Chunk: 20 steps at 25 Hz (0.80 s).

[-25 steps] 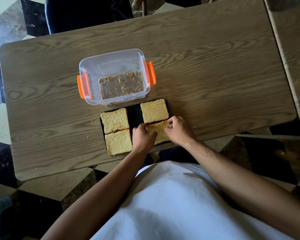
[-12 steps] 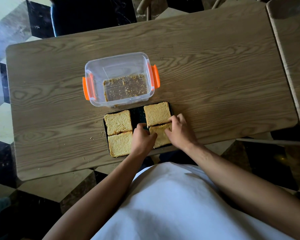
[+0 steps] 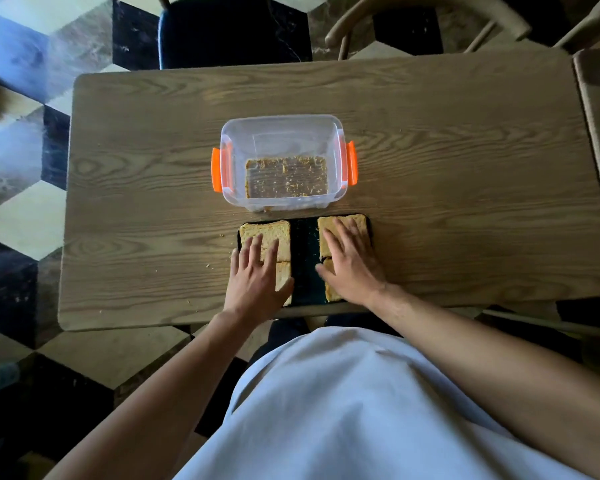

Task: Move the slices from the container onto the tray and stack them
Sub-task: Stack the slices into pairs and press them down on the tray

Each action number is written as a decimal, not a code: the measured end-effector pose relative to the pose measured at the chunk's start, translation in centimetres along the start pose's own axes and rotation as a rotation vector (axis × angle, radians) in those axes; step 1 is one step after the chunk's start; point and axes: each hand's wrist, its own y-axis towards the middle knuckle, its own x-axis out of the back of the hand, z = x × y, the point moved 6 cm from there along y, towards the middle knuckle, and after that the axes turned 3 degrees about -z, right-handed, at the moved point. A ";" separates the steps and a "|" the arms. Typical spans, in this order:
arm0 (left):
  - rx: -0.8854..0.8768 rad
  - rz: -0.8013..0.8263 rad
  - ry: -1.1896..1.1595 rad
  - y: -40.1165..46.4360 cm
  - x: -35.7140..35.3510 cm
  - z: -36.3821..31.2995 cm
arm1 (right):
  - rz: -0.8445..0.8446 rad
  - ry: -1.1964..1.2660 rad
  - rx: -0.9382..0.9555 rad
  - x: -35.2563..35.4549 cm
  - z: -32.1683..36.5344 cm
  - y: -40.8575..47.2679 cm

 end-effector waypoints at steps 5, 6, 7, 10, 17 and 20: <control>0.029 0.044 0.040 -0.2 -0.5 2.4 | 0.049 -0.085 -0.023 -0.7 0.3 0.3; 0.022 0.050 0.038 -0.1 -0.6 2.4 | 0.060 -0.098 -0.030 -0.7 0.2 0.3; 0.015 0.052 0.034 -0.1 -0.6 2.5 | 0.068 -0.111 -0.036 -0.7 0.3 0.3; -0.006 0.057 0.017 -0.1 -0.7 2.5 | 0.064 -0.119 -0.060 -0.7 0.6 0.0; -0.074 0.072 0.032 -0.3 -1.2 2.6 | 0.031 -0.074 -0.141 -0.7 0.8 -1.2; -0.136 0.092 0.063 -0.2 -1.5 2.5 | 0.015 -0.076 -0.158 -1.0 0.1 -1.8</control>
